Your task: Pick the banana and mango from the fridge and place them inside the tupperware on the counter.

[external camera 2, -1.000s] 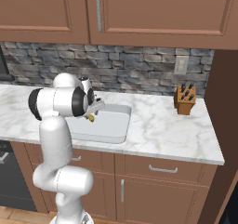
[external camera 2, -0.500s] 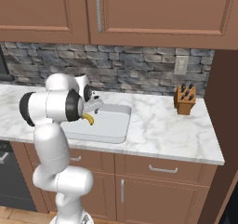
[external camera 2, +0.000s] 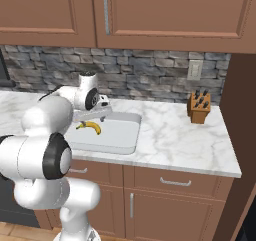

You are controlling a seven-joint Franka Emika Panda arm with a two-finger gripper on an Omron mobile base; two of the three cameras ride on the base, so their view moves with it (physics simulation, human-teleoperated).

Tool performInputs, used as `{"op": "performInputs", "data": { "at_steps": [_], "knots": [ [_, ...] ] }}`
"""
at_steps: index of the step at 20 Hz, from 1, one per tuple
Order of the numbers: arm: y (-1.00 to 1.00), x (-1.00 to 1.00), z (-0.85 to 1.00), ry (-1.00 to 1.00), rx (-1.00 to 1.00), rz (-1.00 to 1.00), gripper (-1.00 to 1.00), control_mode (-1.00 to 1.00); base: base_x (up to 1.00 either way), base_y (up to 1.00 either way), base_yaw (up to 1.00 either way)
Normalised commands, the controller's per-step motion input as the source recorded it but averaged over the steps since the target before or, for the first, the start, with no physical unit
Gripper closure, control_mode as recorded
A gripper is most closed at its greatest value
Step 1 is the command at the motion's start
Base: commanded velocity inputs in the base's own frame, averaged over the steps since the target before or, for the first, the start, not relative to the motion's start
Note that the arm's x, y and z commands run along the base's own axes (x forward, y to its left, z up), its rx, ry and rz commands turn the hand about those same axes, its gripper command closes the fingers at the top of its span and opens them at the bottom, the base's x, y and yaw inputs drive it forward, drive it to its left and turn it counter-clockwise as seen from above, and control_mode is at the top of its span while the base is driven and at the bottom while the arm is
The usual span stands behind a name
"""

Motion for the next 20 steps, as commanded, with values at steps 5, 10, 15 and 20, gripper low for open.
{"op": "performInputs", "data": {
  "at_steps": [5,10,15,20],
  "knots": [
    [-0.33,-1.0,0.73,-0.12,0.3,-0.32,-1.0,-1.0,0.0,0.0,0.0],
    [-0.14,-1.0,0.8,-0.23,0.22,-0.19,-1.0,-1.0,0.0,0.0,0.0],
    [0.0,-1.0,0.6,-0.11,0.0,-0.12,-1.0,-1.0,0.0,0.0,0.0],
    [0.0,-1.0,0.56,0.01,-0.02,-0.1,-1.0,-1.0,0.0,0.0,0.0]
  ]
}}
